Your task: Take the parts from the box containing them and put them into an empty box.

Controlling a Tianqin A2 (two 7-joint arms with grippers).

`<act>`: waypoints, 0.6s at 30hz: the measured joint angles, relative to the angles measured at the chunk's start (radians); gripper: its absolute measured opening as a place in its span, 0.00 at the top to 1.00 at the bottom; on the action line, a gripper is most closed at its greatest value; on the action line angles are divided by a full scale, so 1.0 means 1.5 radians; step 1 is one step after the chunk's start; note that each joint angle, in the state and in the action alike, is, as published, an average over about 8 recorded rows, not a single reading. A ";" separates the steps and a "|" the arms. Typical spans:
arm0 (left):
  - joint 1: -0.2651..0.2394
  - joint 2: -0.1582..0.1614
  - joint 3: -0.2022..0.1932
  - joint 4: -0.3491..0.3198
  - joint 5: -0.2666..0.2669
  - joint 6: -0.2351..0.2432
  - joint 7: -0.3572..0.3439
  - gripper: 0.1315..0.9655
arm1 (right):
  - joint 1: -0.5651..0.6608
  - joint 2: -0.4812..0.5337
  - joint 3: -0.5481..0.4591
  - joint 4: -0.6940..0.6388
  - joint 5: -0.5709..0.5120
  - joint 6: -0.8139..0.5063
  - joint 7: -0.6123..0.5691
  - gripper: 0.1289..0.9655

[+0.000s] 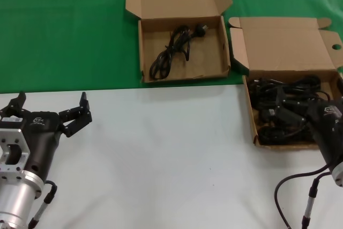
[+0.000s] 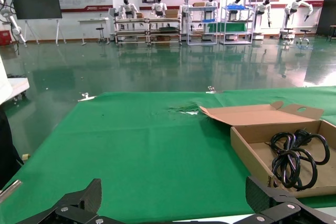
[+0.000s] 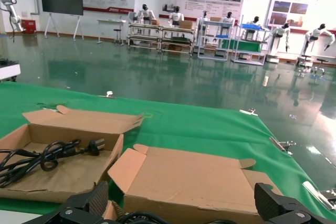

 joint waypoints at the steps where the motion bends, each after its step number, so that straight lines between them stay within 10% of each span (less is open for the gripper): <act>1: 0.000 0.000 0.000 0.000 0.000 0.000 0.000 0.00 | 0.000 0.000 0.000 0.000 0.000 0.000 0.000 0.00; 18: 0.000 0.000 0.000 0.000 0.000 0.000 0.000 0.00 | 0.000 0.000 0.000 0.000 0.000 0.000 0.000 0.00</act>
